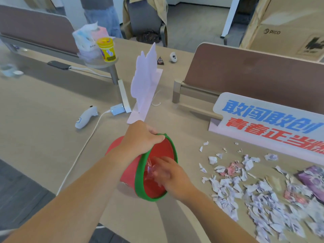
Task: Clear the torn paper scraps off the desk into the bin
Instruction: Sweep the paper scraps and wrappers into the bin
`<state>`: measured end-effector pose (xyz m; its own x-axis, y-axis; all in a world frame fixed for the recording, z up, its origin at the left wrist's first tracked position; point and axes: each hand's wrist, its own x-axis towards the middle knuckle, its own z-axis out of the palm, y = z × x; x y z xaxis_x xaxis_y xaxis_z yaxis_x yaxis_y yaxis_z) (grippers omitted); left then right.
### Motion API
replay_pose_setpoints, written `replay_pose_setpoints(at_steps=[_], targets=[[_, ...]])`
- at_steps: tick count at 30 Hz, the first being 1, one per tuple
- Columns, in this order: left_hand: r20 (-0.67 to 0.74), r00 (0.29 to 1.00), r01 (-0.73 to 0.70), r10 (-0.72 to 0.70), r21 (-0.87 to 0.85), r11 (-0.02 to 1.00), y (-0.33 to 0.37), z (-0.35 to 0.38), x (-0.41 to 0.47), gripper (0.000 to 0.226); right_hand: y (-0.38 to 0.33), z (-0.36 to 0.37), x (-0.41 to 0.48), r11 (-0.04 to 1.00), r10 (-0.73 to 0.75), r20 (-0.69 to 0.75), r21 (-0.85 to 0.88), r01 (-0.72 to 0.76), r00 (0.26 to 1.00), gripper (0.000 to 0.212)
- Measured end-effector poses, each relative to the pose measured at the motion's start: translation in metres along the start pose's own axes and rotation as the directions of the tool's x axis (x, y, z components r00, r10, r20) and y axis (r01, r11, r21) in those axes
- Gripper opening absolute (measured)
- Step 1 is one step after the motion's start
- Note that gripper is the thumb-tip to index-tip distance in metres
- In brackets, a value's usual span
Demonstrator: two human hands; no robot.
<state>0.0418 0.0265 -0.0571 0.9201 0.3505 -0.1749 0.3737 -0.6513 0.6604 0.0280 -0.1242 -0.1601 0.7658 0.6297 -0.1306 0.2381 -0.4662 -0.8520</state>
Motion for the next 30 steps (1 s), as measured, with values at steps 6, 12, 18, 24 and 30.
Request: replay_pose_setpoints(at_steps=[6,12,18,24,30], targets=[[0.033,0.999,-0.030,0.028,0.043,0.999,0.014,0.017,-0.004,0.024,0.046,-0.035,-0.057,0.987,0.158,-0.492,0.042,-0.158,0.856,0.029],[0.054,0.996,-0.078,0.077,0.021,0.997,0.035,0.041,-0.004,0.027,0.100,-0.008,-0.086,0.770,0.311,-0.462,-0.389,-0.505,0.831,0.094],[0.088,0.985,-0.153,0.149,0.041,0.987,0.054,0.056,0.003,0.031,0.128,-0.009,-0.059,0.672,0.318,-0.467,-0.503,-0.544,0.825,0.080],[0.072,0.989,-0.131,0.127,0.052,0.990,0.056,0.055,0.024,0.029,0.143,-0.033,-0.016,0.659,0.246,-0.479,-0.555,-0.508,0.842,0.083],[0.066,0.994,-0.094,0.091,0.037,0.995,0.057,0.051,0.043,0.030,0.138,-0.059,0.034,0.632,0.276,-0.482,-0.560,-0.535,0.831,0.075]])
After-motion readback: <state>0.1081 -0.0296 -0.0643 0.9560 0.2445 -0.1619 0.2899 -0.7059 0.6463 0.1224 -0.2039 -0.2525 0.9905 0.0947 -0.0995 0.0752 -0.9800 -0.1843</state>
